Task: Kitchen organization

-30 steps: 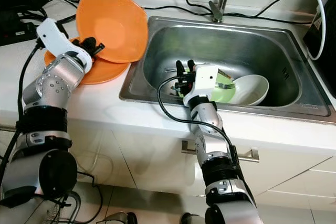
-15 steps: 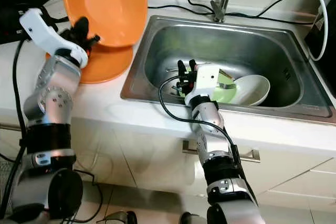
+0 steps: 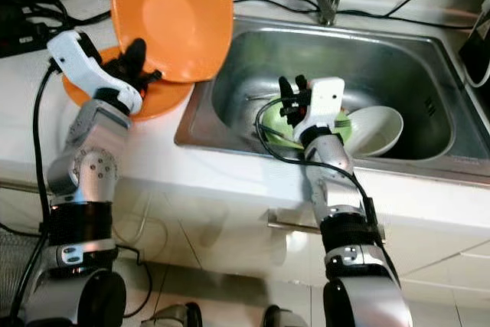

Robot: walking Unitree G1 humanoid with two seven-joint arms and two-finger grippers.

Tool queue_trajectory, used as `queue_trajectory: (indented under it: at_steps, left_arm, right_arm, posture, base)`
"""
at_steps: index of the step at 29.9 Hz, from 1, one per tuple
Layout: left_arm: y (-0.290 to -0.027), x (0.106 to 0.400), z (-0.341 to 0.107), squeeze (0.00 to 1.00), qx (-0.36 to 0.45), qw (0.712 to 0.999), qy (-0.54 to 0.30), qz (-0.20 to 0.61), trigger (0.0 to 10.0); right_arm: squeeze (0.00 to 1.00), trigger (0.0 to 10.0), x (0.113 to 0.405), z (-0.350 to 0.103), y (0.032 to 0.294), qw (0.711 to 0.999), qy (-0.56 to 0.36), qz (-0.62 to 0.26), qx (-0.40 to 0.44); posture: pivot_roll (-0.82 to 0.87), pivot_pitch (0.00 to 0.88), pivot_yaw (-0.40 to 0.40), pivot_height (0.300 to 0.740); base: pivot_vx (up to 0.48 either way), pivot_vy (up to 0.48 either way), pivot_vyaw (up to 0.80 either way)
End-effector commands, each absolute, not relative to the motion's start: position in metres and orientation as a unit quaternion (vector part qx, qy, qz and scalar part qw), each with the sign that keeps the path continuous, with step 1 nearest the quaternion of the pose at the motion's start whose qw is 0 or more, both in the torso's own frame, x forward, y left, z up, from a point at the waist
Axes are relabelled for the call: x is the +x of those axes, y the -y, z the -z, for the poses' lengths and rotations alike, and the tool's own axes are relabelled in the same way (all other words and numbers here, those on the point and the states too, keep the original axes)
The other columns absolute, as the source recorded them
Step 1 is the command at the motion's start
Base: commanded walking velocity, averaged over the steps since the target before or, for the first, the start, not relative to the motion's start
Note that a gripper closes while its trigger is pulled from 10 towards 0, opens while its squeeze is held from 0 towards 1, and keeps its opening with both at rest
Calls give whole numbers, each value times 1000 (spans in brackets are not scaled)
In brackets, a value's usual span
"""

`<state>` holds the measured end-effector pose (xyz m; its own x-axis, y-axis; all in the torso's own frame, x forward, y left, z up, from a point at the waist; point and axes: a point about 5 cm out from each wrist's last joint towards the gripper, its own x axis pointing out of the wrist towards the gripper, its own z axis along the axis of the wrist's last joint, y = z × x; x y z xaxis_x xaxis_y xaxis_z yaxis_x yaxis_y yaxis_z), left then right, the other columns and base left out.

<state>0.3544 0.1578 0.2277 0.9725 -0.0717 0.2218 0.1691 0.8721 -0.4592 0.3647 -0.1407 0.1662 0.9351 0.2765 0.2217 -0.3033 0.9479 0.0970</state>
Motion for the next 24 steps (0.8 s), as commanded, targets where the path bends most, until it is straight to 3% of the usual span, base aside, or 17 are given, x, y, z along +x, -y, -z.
queue_trajectory:
  at_steps: [1, 7, 14, 24]
  left_arm:
    - [-150, 350, -243, 0, -242, 956, 132, 99, 10000]
    - [-135, 345, -239, 0, -228, 954, 128, 144, 10000]
    - [-131, 344, -237, 0, -225, 953, 127, 159, 10000]
    - [-120, 337, -240, 0, -225, 942, 134, 212, 10000]
  right_arm:
    - [0, 10000, 367, -181, 142, 975, 119, -165, 85]
    - [0, 10000, 366, -192, 143, 954, 116, -237, 143]
    - [0, 10000, 360, -195, 133, 937, 112, -292, 156]
    - [0, 10000, 355, -196, 128, 930, 104, -311, 167]
  posture:
    - [-1, 81, -4, 740]
    - [-4, 77, -5, 740]
    - [-9, 64, -2, 740]
    - [-7, 58, 0, 740]
  base:
    - [0, 0, 0]
    - [0, 0, 0]
    - [0, 0, 0]
    - [0, 0, 0]
